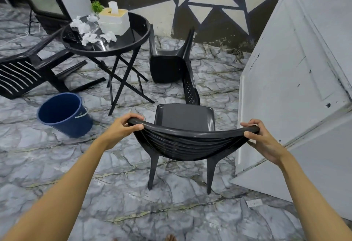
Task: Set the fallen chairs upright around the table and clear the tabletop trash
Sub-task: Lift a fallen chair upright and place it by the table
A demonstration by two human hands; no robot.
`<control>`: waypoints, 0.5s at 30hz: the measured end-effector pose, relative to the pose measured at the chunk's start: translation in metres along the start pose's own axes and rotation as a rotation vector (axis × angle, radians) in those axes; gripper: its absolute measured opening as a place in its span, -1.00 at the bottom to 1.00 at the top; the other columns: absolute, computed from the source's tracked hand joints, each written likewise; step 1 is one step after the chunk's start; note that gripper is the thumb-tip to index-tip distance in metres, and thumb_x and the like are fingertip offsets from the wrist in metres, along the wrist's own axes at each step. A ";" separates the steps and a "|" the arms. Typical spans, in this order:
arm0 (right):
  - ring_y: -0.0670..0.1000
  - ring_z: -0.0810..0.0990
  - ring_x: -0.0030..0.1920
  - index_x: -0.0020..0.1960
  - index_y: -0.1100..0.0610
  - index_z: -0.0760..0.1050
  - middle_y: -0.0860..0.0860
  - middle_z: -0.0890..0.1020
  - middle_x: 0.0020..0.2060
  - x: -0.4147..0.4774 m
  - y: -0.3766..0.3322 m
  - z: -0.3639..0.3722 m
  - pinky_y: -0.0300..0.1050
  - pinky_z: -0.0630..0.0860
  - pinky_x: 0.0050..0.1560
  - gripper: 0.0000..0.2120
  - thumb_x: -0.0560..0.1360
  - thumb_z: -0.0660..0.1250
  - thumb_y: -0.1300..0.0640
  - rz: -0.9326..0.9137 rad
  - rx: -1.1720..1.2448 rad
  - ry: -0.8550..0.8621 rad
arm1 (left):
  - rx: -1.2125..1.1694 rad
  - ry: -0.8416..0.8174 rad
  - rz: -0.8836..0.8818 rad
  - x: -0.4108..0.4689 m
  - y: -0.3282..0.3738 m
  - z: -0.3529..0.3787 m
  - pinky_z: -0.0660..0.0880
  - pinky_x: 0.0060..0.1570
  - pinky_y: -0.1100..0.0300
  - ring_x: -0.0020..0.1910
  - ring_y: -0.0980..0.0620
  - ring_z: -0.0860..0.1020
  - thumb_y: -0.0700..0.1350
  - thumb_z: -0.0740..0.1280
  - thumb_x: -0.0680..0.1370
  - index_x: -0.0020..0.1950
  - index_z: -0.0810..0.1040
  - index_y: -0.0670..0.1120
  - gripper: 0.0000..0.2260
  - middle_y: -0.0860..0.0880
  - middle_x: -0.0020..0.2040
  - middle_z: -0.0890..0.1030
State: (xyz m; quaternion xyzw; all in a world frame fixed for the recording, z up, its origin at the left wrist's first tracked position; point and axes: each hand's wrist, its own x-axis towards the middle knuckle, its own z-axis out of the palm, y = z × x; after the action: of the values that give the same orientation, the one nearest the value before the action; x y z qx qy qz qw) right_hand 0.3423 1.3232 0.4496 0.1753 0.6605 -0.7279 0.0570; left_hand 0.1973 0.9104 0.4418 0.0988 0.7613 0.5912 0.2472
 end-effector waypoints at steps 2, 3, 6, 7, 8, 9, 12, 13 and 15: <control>-0.07 0.52 0.03 -0.04 -0.04 0.33 -0.04 0.49 0.15 0.001 0.001 0.000 -0.19 0.43 0.03 -0.16 -0.20 0.66 -0.18 -0.002 0.017 0.007 | -0.001 0.025 0.033 -0.002 -0.002 0.001 0.49 -0.11 0.31 -0.10 0.16 0.54 0.35 0.52 0.03 -0.01 0.57 0.04 -0.35 0.03 0.02 0.57; -0.07 0.53 0.02 -0.05 -0.03 0.33 -0.03 0.49 0.15 0.002 0.001 0.001 -0.20 0.46 0.02 -0.16 -0.19 0.66 -0.17 -0.004 0.020 0.008 | -0.006 0.039 0.042 -0.004 -0.003 0.001 0.50 -0.17 0.36 -0.16 0.22 0.55 0.34 0.52 0.04 -0.02 0.58 0.04 -0.37 0.07 -0.04 0.58; -0.08 0.56 -0.01 -0.07 0.00 0.33 0.00 0.50 0.11 0.007 -0.001 0.003 -0.30 0.58 -0.06 -0.19 -0.17 0.67 -0.17 -0.023 0.022 -0.008 | -0.010 0.072 0.057 -0.011 -0.006 0.000 0.47 -0.25 0.42 -0.18 0.21 0.54 0.10 0.54 0.25 -0.04 0.57 0.02 -0.64 0.09 -0.11 0.57; -0.08 0.57 -0.01 -0.07 0.00 0.33 0.00 0.50 0.10 0.009 -0.002 0.006 -0.32 0.58 -0.08 -0.19 -0.17 0.67 -0.17 -0.030 0.023 -0.017 | -0.010 0.097 0.053 -0.015 -0.007 -0.001 0.47 -0.25 0.42 -0.15 0.15 0.53 -0.04 0.50 0.35 -0.03 0.56 0.01 -0.76 0.05 -0.10 0.56; -0.09 0.58 -0.02 -0.07 0.01 0.34 -0.01 0.51 0.09 0.012 -0.003 0.010 -0.33 0.58 -0.09 -0.19 -0.16 0.67 -0.17 -0.037 0.024 -0.028 | -0.004 0.124 0.049 -0.018 -0.010 -0.004 0.47 -0.24 0.41 -0.13 0.10 0.52 -0.14 0.45 0.41 -0.02 0.56 -0.01 -0.82 0.02 -0.07 0.55; -0.12 0.59 -0.05 -0.06 0.00 0.35 -0.02 0.51 0.07 0.017 -0.005 0.014 -0.34 0.57 -0.10 -0.20 -0.15 0.67 -0.17 -0.045 0.027 -0.036 | 0.002 0.152 0.048 -0.022 -0.012 -0.008 0.48 -0.23 0.41 -0.13 0.08 0.51 -0.18 0.42 0.43 -0.02 0.56 -0.02 -0.83 -0.01 -0.05 0.55; -0.12 0.58 -0.09 -0.06 0.00 0.36 -0.03 0.50 0.02 0.033 -0.014 0.033 -0.35 0.56 -0.11 -0.20 -0.15 0.67 -0.17 -0.070 0.027 -0.073 | 0.015 0.222 0.045 -0.035 -0.019 -0.023 0.49 -0.22 0.41 -0.18 0.15 0.54 -0.21 0.41 0.44 0.00 0.58 -0.07 -0.83 -0.06 -0.01 0.58; -0.10 0.56 -0.08 -0.05 0.00 0.36 -0.03 0.50 0.02 0.041 -0.019 0.041 -0.35 0.56 -0.11 -0.20 -0.15 0.67 -0.17 -0.075 0.015 -0.090 | 0.016 0.247 0.048 -0.040 -0.021 -0.028 0.49 -0.22 0.42 -0.21 0.20 0.54 -0.22 0.41 0.44 -0.01 0.58 -0.06 -0.84 -0.06 -0.02 0.59; -0.09 0.54 -0.08 -0.03 0.01 0.36 -0.03 0.49 0.02 0.057 -0.030 0.058 -0.34 0.56 -0.10 -0.18 -0.15 0.67 -0.17 -0.089 -0.009 -0.133 | -0.008 0.305 0.057 -0.050 -0.025 -0.039 0.50 -0.22 0.42 -0.22 0.21 0.54 -0.22 0.41 0.44 -0.06 0.61 0.02 -0.84 0.01 -0.08 0.60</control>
State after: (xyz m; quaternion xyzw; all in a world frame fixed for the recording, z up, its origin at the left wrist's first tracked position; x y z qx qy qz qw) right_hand 0.2692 1.2787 0.4627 0.0968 0.6656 -0.7368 0.0691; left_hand 0.2243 0.8480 0.4375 0.0286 0.7846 0.6091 0.1121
